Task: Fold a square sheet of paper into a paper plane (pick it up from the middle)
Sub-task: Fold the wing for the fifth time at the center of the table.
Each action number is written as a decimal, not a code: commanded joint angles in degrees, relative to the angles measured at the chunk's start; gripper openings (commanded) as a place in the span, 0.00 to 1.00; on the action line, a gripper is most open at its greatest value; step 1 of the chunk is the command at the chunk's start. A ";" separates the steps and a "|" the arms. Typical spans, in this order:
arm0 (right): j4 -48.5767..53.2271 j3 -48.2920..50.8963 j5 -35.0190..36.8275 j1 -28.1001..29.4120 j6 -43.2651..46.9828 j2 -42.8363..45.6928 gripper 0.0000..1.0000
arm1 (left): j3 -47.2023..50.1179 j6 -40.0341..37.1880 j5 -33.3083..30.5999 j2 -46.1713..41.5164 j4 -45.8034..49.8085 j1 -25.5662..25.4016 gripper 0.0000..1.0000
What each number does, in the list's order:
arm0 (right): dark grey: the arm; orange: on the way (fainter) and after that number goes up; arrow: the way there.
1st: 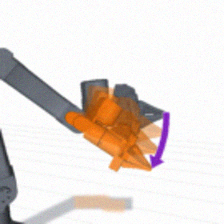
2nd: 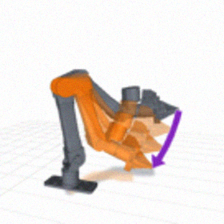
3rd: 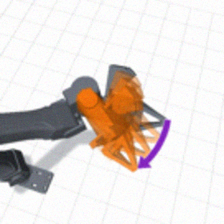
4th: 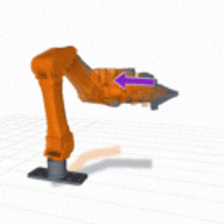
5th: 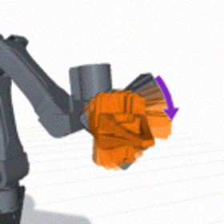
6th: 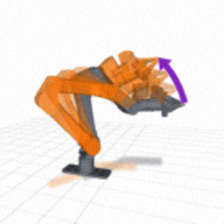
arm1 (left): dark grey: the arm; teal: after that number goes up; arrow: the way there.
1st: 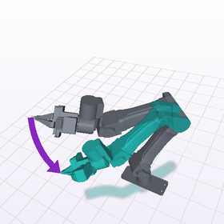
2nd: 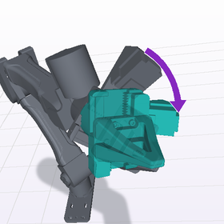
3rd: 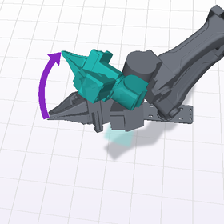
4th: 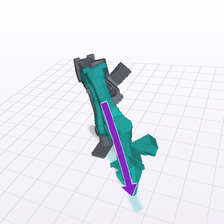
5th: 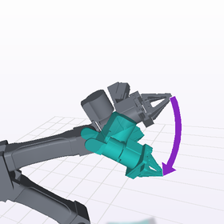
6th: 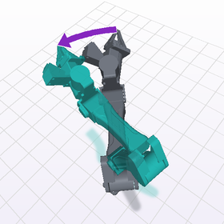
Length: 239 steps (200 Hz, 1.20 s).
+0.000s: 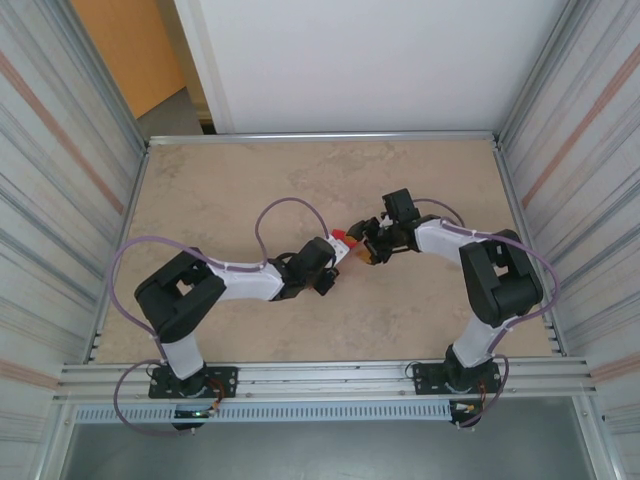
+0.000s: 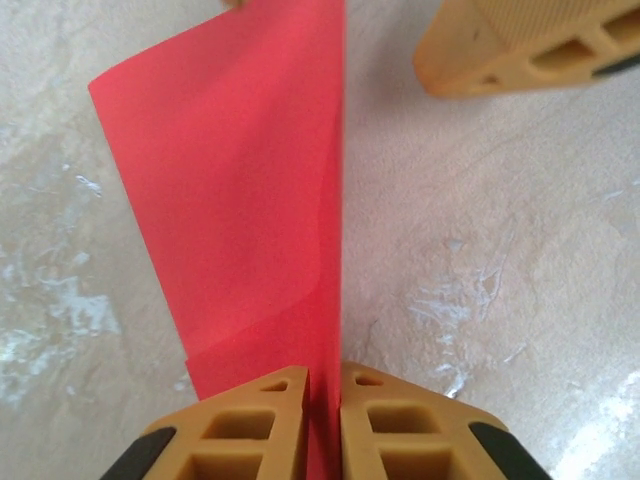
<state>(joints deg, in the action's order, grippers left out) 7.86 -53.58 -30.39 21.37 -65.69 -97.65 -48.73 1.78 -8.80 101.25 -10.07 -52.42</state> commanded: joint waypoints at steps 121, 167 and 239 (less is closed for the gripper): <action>-0.21 3.88 1.34 -5.40 19.89 6.09 0.69 | 2.92 17.24 28.64 -1.19 -4.88 10.11 0.05; 0.43 3.36 2.46 -2.01 28.00 5.81 0.76 | 1.56 22.91 38.25 -0.06 -4.00 13.88 0.04; 1.93 -0.03 2.20 2.13 31.65 1.25 0.82 | -1.35 29.95 47.93 2.07 -1.93 17.45 0.05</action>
<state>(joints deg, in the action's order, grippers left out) 8.40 -50.94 -28.03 22.98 -36.75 -94.32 -47.79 29.54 35.20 102.41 -13.63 -35.29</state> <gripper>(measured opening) 0.821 0.049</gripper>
